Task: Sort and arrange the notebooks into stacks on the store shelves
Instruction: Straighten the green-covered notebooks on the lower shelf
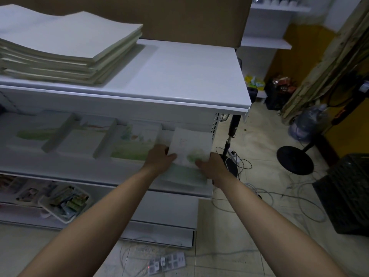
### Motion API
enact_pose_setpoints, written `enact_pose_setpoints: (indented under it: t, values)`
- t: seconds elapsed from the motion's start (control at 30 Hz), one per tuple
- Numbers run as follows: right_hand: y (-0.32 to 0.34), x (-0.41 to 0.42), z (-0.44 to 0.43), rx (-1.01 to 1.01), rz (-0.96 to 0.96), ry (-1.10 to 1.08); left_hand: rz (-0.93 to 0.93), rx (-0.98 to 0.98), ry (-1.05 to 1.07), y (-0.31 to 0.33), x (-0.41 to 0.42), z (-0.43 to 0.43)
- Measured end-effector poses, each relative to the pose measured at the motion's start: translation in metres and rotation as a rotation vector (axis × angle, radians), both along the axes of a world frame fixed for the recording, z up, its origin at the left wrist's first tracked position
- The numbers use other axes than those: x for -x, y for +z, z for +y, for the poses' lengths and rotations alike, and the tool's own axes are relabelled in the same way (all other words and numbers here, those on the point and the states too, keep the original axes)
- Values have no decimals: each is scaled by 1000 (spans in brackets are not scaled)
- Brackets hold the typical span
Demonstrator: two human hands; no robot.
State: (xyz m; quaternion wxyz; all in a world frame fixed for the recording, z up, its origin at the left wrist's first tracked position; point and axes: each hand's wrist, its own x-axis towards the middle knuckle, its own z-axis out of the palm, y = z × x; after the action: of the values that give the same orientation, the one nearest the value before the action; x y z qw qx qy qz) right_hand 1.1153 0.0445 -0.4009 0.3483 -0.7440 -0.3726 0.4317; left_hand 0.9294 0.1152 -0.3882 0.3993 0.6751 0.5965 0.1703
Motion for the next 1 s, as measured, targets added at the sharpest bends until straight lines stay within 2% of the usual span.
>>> enact_pose_setpoints:
  t: [0.1,0.23,0.47,0.57,0.63,0.7,0.8,1.0]
  values:
    - [2,3,10,90,-209,55,216,64,-40,-9,-12,8]
    - [4,10,14,92,-298,48,413,37,-68,-14,-20,11]
    - [7,6,4,55,-345,72,371,24,-148,0,-13,10]
    - [16,1,-21,3,-234,131,327,41,-275,14,-3,-3]
    - [15,-2,-43,-13,-191,270,364,75,-391,19,8,-20]
    - [6,0,-58,-17,-328,368,464,34,-469,12,19,-34]
    - [-5,9,-65,-73,-515,354,515,-90,-468,-3,25,-40]
    - [-6,13,-55,-82,-640,406,469,-156,-435,-8,25,-31]
